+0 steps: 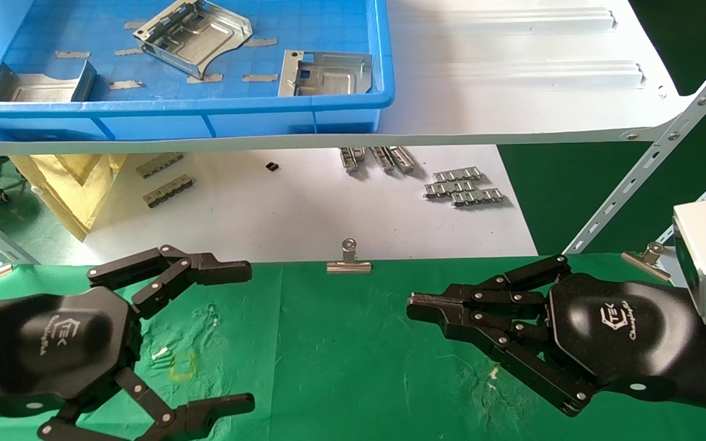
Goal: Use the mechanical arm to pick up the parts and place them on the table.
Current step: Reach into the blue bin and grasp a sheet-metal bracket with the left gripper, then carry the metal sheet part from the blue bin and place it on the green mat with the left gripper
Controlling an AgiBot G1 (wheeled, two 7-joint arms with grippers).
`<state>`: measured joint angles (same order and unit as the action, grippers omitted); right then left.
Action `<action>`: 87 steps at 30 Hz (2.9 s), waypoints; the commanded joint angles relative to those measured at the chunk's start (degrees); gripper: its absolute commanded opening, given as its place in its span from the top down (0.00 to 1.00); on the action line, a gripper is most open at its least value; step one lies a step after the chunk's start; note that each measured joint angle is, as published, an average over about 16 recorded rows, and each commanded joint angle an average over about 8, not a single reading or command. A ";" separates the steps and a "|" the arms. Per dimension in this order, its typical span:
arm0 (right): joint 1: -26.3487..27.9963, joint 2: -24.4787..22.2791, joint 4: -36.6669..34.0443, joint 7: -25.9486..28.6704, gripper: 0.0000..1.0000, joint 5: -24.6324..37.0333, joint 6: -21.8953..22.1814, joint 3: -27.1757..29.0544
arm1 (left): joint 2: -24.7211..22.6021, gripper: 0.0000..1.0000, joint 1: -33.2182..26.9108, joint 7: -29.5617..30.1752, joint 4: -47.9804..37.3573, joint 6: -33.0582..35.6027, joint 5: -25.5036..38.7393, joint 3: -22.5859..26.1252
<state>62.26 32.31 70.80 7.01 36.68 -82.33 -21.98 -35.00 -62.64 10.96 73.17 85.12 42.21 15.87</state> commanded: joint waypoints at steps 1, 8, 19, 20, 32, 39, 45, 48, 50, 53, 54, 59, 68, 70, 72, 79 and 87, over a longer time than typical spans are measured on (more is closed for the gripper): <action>0.00 0.00 0.00 0.00 1.00 0.00 0.00 0.00 | 0.04 0.00 0.18 -0.02 0.00 0.06 -0.12 -0.03; 0.00 0.00 0.00 0.00 1.00 0.00 0.00 0.00 | -0.99 0.00 -7.01 1.48 -0.68 -3.43 3.77 0.27; 0.00 0.00 0.00 0.00 1.00 0.00 0.00 0.00 | -13.89 0.00 -32.67 0.06 -22.95 -9.89 20.75 7.07; 0.00 0.00 0.00 0.00 1.00 0.00 0.00 0.00 | -15.13 0.00 -34.96 -0.70 -26.16 -10.31 22.07 7.63; 0.00 0.00 0.00 0.00 1.00 0.00 0.00 0.00 | -24.18 0.67 -50.36 -7.39 -57.52 -25.27 33.90 12.07; 0.00 0.00 0.00 0.00 1.00 0.00 0.00 0.00 | -25.88 1.00 -52.43 -9.82 -64.37 -29.09 35.72 12.90; 0.00 0.00 0.00 0.00 1.00 0.00 0.00 0.00 | -26.65 1.00 -53.54 -11.49 -67.22 -29.21 36.46 13.38; 0.00 0.00 0.00 0.00 1.00 0.00 0.00 0.00 | -26.85 1.00 -53.80 -12.23 -68.30 -29.49 36.53 13.41; 0.00 0.00 0.00 0.00 1.00 0.00 0.00 0.00 | -27.01 1.00 -53.80 -12.69 -68.96 -29.89 36.48 13.37; 0.00 0.00 0.00 0.00 1.00 0.00 0.00 0.00 | -27.29 1.00 -53.71 -13.35 -69.81 -30.71 36.33 13.24; 0.00 0.00 0.00 0.00 1.00 0.00 0.00 0.00 | -27.38 1.00 -53.68 -13.55 -70.05 -30.99 36.27 13.19; 0.00 0.00 0.00 0.00 1.00 0.00 0.00 0.00 | -27.72 1.00 -53.64 -14.31 -71.01 -31.99 36.00 12.98; 0.00 0.00 0.00 0.00 1.00 0.00 0.00 0.00 | -28.04 1.00 -53.72 -15.00 -72.02 -32.07 35.81 12.85; 0.00 0.00 0.00 0.00 0.96 0.00 0.00 0.00 | -28.08 1.00 -53.70 -15.11 -72.14 -32.01 35.64 12.73; 0.00 0.00 0.00 0.00 0.75 0.00 0.00 0.00 | -28.06 1.00 -53.73 -15.21 -72.20 -31.93 35.36 12.53; 0.00 0.00 0.00 0.00 0.00 0.00 0.00 -0.01 | -27.39 1.00 -54.37 -15.76 -71.82 -30.44 33.75 11.43; 0.00 0.00 0.00 0.00 0.00 -0.01 0.00 -0.01 | -25.55 1.00 -55.63 -17.42 -70.24 -23.10 31.53 9.96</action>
<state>62.26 32.31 70.80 7.01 36.67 -82.33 -21.98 -60.51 -118.26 -6.66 3.07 62.88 73.74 25.86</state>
